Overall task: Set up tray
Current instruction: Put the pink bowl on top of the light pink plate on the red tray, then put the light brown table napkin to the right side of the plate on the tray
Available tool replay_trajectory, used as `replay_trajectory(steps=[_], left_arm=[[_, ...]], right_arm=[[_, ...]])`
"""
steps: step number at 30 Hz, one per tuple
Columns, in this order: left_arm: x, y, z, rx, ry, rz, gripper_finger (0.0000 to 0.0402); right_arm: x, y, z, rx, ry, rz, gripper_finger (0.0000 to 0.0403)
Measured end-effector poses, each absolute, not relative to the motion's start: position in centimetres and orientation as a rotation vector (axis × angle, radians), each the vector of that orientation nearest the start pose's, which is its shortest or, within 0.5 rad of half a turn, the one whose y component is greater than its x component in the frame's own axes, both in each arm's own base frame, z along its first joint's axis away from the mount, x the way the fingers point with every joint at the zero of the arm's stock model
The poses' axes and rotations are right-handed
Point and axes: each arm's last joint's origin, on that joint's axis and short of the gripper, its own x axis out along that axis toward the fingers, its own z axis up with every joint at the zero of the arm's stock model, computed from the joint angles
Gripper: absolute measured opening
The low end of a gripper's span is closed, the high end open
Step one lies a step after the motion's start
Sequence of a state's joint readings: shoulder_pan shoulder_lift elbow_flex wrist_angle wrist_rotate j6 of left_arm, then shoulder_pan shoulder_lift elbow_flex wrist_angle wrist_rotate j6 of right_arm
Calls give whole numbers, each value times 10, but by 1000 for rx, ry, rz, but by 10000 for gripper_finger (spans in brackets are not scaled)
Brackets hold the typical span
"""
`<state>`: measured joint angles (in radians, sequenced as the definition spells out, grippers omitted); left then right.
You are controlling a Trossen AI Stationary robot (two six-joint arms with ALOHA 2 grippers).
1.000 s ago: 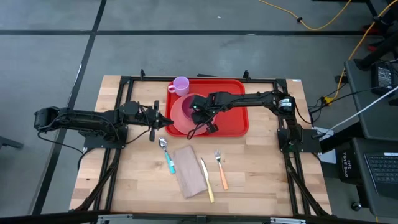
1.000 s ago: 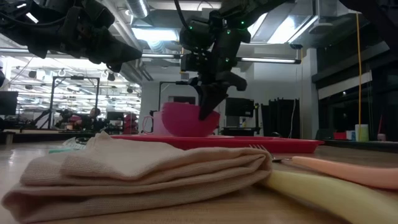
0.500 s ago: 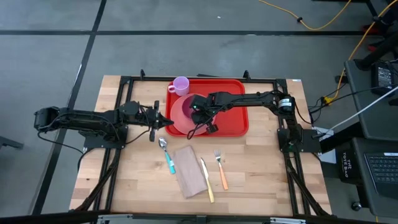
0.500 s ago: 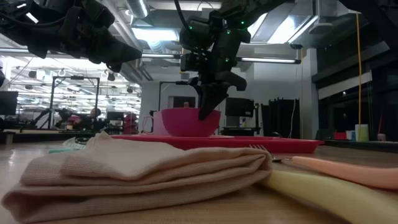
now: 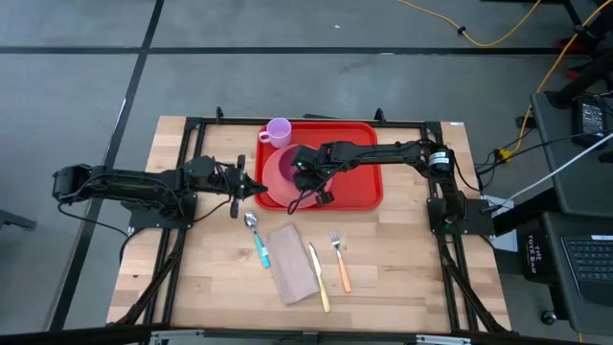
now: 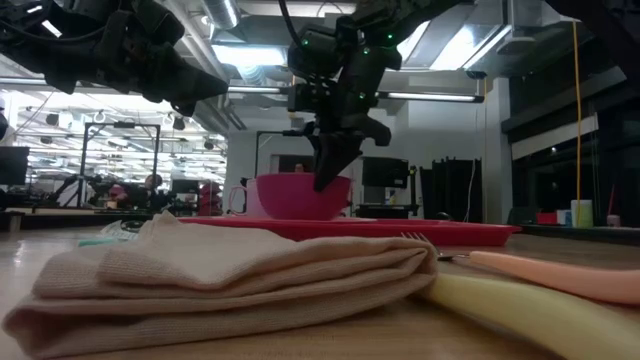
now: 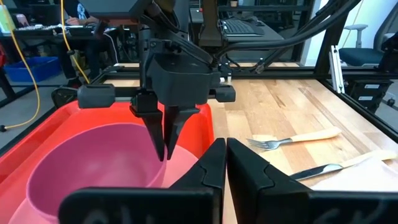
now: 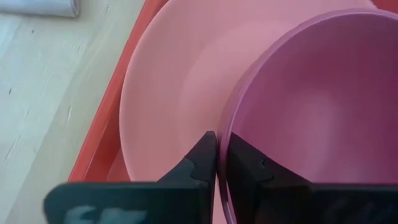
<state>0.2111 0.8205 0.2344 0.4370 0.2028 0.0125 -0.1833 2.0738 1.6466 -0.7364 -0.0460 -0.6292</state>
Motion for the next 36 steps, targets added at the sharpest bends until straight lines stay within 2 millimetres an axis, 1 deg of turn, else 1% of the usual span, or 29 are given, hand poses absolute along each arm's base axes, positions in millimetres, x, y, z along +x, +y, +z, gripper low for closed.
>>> replay_trajectory(steps=[17,19,21,29,36], left_arm=[[170,30,197,-18,146,7,9],[170,30,197,-18,146,7,10],[170,30,197,-19,146,8,10],[170,30,197,-19,146,7,10],[170,30,197,-19,146,7,7]], right_arm=[[428,-78,200,-406,1133,225,36],[428,-78,200,-404,1134,224,40],[428,-78,200,-383,1135,210,53],[428,-78,200,-363,1136,197,130],[428,-78,200,-366,1132,197,159]])
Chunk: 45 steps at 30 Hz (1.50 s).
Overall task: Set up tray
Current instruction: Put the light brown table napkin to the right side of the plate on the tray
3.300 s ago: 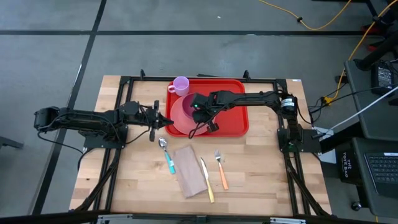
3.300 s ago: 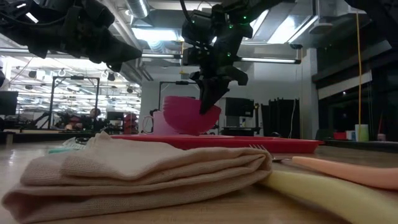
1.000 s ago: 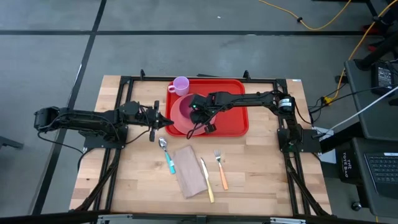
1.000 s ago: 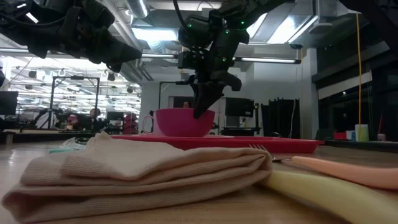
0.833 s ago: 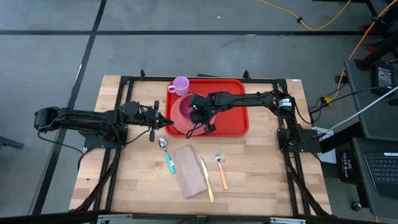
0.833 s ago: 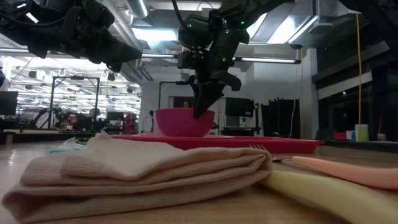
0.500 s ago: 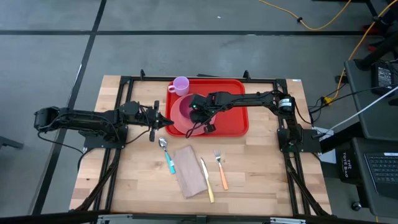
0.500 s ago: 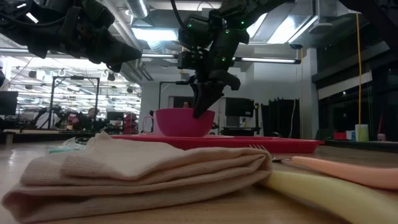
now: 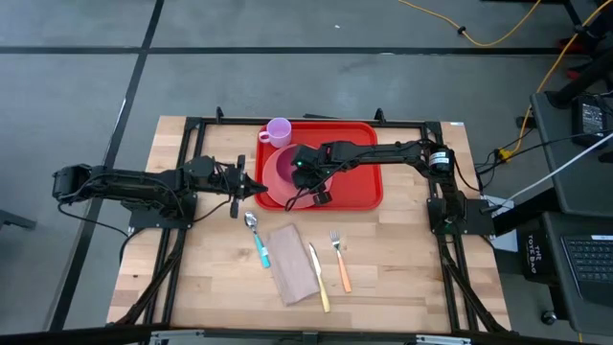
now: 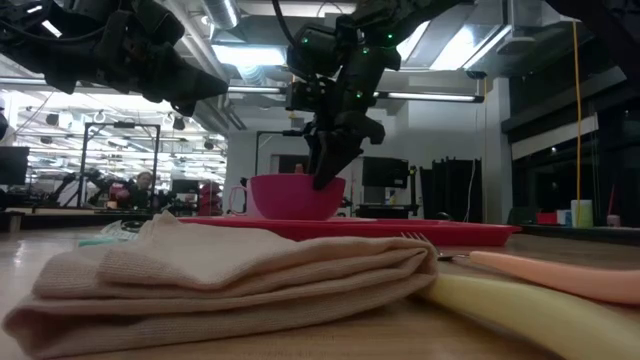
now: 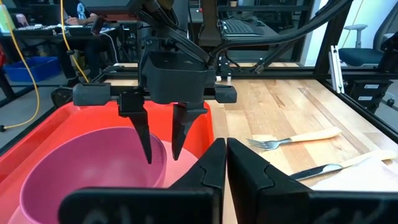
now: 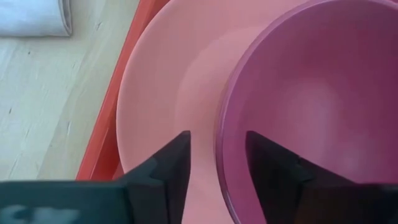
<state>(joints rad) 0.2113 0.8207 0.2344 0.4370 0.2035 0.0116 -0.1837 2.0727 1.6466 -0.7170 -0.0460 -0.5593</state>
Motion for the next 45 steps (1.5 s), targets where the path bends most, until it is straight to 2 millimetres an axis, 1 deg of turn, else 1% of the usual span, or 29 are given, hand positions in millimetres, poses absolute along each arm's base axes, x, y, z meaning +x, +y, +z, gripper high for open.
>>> replay_trajectory(steps=[10,19,25,29,39,42,45], left_arm=[[170,30,197,-18,146,7,7],[170,30,197,-19,147,7,4],[169,30,194,-24,177,7,3],[169,30,192,-29,197,6,5],[169,30,192,-29,197,7,5],[169,30,192,-29,197,7,7],[169,30,192,-29,197,7,8]], right_arm=[[432,-79,210,-369,1104,186,171],[437,-80,235,-374,1079,177,171],[436,-80,247,-368,1086,177,171],[430,-79,259,-362,1088,174,171],[402,-75,311,-341,1004,125,170],[397,-74,320,-338,976,124,163],[396,-75,322,-336,965,122,149]])
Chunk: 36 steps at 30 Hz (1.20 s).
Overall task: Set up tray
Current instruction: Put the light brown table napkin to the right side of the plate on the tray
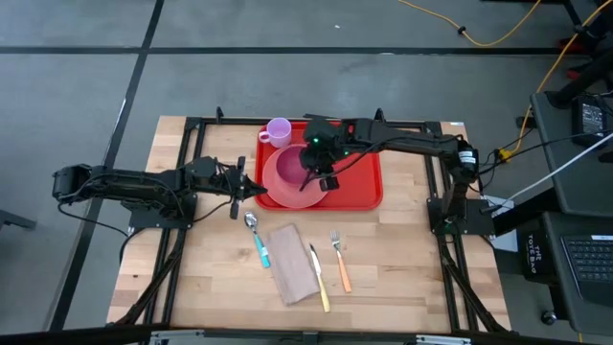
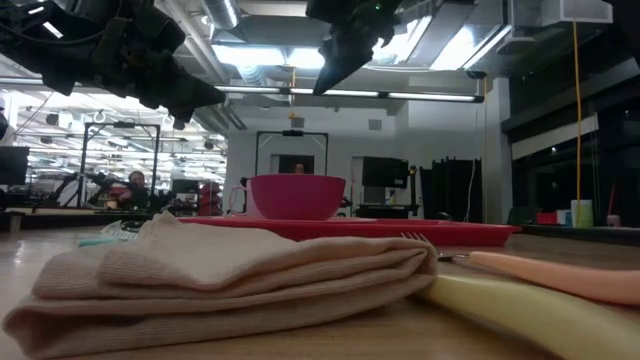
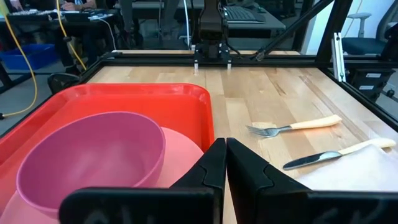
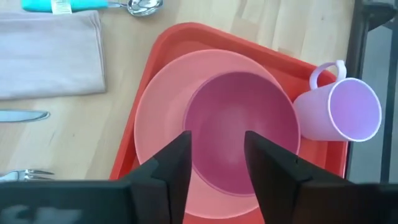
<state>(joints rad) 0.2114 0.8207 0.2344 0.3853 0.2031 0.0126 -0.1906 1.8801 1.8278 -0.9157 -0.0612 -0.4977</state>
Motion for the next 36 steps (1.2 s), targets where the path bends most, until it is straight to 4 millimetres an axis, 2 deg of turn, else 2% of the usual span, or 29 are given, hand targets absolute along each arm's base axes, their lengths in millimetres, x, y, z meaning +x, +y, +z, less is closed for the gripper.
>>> replay_trajectory(steps=[9,11,15,23,30,36], left_arm=[[169,30,192,-30,197,7,7],[169,30,192,-30,196,7,8],[169,30,192,-51,197,9,6],[169,30,192,-81,198,12,5],[169,30,192,-81,197,12,3],[169,30,193,-79,189,12,6]], right_arm=[[397,-82,323,-313,953,60,67],[399,-83,317,-309,930,51,45],[398,-85,291,-308,941,50,7],[375,-87,285,-325,804,-1,27],[334,-86,275,-347,646,-66,6],[303,-76,266,-368,463,-68,22]])
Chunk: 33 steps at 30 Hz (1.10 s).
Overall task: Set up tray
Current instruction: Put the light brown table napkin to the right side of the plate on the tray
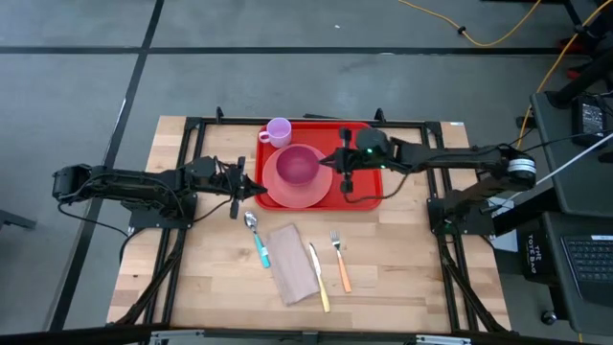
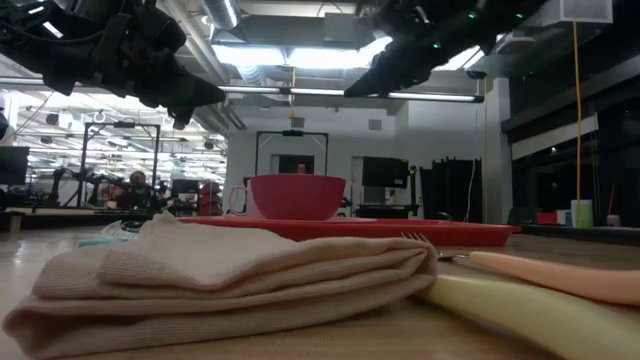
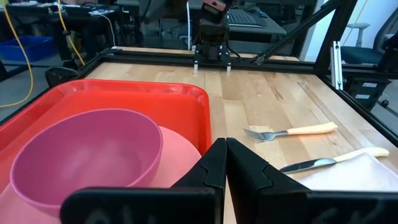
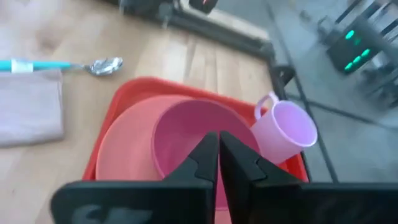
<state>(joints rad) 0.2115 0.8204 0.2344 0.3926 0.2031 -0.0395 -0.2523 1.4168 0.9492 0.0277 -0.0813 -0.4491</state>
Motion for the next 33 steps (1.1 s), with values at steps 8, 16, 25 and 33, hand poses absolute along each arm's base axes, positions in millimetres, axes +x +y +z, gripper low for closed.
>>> replay_trajectory(steps=[8,16,25,33], left_arm=[[169,30,193,-42,189,9,2],[169,30,193,-26,190,7,6],[169,30,193,108,190,-3,2],[169,31,193,155,191,2,2]], right_arm=[[283,-70,241,-376,382,-79,27],[282,-66,232,-108,408,-8,28],[283,-66,234,-220,384,14,27],[289,-32,233,-288,403,15,9]])
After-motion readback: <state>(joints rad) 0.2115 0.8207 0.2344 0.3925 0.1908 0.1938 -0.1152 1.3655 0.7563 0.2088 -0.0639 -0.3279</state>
